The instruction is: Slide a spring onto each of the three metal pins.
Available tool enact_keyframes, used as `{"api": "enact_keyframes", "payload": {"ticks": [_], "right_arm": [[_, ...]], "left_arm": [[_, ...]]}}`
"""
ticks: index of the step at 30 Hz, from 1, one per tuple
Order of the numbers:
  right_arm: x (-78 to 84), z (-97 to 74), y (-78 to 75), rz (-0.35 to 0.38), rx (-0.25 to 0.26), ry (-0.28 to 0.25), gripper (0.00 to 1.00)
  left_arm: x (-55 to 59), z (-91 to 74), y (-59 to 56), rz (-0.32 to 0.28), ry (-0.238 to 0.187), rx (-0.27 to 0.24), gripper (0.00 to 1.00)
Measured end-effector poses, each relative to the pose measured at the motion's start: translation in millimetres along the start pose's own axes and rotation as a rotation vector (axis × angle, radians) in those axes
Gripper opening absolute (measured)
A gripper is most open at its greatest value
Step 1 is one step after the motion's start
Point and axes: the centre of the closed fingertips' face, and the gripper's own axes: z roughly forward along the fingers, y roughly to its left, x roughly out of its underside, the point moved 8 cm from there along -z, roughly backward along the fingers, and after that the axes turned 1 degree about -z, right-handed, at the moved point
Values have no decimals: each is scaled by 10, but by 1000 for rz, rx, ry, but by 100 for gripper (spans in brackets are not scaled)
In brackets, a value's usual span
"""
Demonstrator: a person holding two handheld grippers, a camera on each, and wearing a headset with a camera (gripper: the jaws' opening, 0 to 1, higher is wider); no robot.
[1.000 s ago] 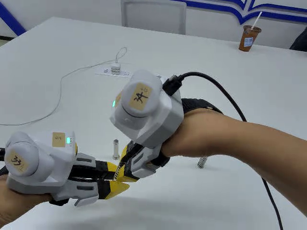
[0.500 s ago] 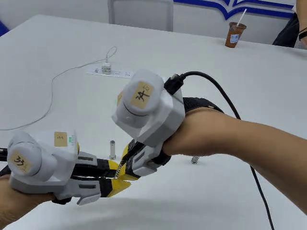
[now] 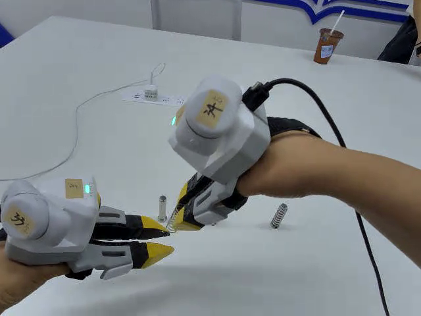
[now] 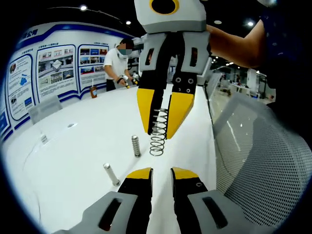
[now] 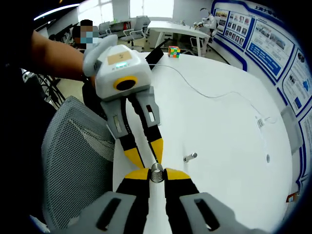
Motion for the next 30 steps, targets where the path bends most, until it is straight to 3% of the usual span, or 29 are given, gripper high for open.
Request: {"api": "enact_keyframes", "payload": {"ticks": [12,21,30], "right_arm": [[-84,78,-448,-24,76,37,12],[-122,265,-576,-33,63,58,12],[-104,398,-623,-46,43,91,12]], "left_arm": [[162,-136,132,-67,-5,-71,27],[160,-136,152,-92,-24,-98,33],[215,-144,138,-113,-15,-108,36]]}}
